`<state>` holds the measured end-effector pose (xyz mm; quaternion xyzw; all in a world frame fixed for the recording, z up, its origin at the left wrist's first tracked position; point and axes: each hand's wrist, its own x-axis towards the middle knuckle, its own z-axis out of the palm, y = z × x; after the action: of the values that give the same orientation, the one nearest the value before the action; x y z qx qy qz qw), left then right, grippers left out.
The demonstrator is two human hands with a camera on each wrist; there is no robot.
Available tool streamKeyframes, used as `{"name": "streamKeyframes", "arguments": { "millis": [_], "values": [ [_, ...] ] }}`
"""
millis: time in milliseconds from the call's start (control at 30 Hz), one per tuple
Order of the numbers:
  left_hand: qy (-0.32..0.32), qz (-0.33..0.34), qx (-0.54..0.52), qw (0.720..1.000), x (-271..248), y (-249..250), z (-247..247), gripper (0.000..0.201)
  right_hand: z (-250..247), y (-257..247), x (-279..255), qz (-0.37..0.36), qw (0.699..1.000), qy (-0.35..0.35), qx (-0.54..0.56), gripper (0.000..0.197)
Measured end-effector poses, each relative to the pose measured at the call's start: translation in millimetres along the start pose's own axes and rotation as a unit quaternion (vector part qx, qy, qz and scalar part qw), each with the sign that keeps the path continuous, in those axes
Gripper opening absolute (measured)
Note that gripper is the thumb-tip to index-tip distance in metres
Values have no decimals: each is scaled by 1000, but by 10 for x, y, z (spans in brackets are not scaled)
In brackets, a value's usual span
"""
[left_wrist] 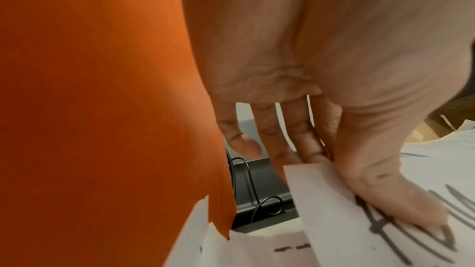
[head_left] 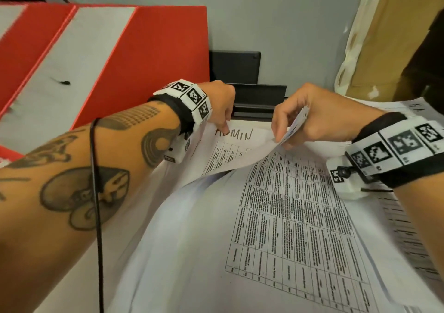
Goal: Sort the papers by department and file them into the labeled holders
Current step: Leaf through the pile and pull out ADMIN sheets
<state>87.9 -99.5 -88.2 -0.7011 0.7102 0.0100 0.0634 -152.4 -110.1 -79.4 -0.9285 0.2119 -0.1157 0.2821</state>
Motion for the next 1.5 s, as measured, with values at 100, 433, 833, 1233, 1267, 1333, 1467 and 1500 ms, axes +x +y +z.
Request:
{"name": "streamKeyframes", "arguments": {
  "millis": [100, 433, 833, 1233, 1267, 1333, 1467, 1500],
  "values": [
    [7, -6, 3, 1000, -25, 13, -7, 38, 6, -6, 0, 3, 1000, -4, -1, 24],
    [13, -46, 88, 995, -186, 181, -346, 40, 5, -15, 6, 35, 999, 7, -6, 21],
    [-25, 87, -46, 995, -284, 167, -587, 20, 25, -56, 7, -2, 999, 46, 0, 18],
    [-62, 128, -445, 884, -272, 36, -369, 29, 36, -43, 13, 1, 999, 42, 10, 14],
    [-66, 118, -414, 900, -248, 24, -351, 30, 44, -42, 17, 2, 999, 33, 6, 14],
    [-74, 87, -319, 941, -222, 11, -300, 29, 57, -25, 30, 9, 1000, 13, -5, 14],
    [-50, 33, -241, 969, -164, -38, -226, 18, 48, -10, 43, 3, 1000, 5, -26, 17],
    [-43, 24, -211, 976, -154, -50, -213, 16, 36, -15, 34, 2, 1000, 11, -27, 18]
  ]
}}
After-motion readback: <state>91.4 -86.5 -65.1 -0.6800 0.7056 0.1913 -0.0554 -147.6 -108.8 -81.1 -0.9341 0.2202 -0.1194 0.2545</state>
